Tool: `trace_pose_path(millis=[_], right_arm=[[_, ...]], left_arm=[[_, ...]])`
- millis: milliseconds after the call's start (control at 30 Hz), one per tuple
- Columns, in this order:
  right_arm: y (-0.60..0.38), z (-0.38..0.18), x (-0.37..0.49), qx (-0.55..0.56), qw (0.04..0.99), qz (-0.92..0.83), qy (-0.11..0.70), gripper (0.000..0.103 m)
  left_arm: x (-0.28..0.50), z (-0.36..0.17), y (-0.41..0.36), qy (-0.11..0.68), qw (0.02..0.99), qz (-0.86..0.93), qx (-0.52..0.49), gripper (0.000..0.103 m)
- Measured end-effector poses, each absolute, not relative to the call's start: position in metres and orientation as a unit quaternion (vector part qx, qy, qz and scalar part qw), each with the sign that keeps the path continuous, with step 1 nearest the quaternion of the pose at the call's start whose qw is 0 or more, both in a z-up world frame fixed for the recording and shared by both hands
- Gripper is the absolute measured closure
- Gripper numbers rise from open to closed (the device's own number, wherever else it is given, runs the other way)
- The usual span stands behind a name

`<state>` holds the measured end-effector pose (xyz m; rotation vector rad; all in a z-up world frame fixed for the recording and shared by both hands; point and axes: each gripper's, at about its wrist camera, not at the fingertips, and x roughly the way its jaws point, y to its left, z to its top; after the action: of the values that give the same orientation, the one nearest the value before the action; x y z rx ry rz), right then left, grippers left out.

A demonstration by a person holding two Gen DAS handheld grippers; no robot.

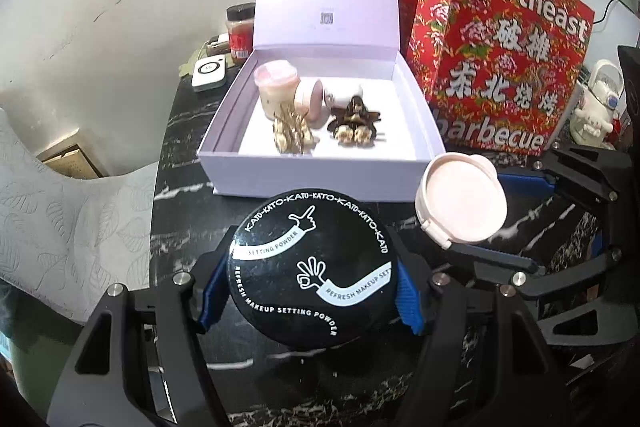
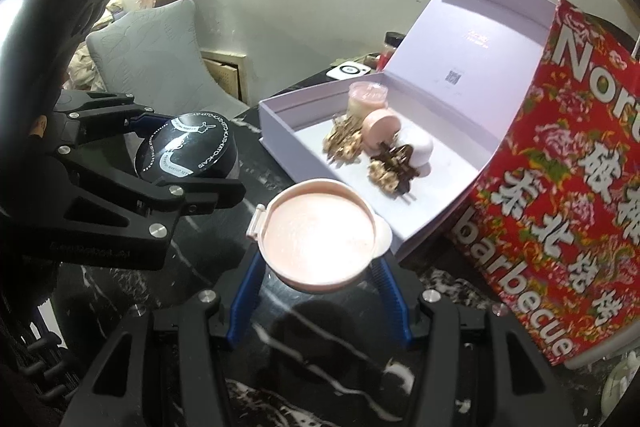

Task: Organize objects
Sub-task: 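Lift and carry the black jar and pink compact with both grippers toward the box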

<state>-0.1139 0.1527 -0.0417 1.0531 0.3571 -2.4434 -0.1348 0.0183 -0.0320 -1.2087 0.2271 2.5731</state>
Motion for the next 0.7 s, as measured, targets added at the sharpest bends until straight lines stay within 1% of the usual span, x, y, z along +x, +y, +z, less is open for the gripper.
trace_pose_path(millis=[300, 700], right_arm=[[0.156, -0.037, -0.147, 0.381, 0.215, -0.891, 0.121, 0.047], [0.156, -0.048, -0.199, 0.393, 0.202, -0.89, 0.116, 0.047]], left_arm=[[-0.172, -0.025, 0.021, 0.074, 0.14, 0.893, -0.421, 0.036], [-0.225, -0.046, 0.019, 0.071, 0.144, 0.882, -0.443, 0.036]])
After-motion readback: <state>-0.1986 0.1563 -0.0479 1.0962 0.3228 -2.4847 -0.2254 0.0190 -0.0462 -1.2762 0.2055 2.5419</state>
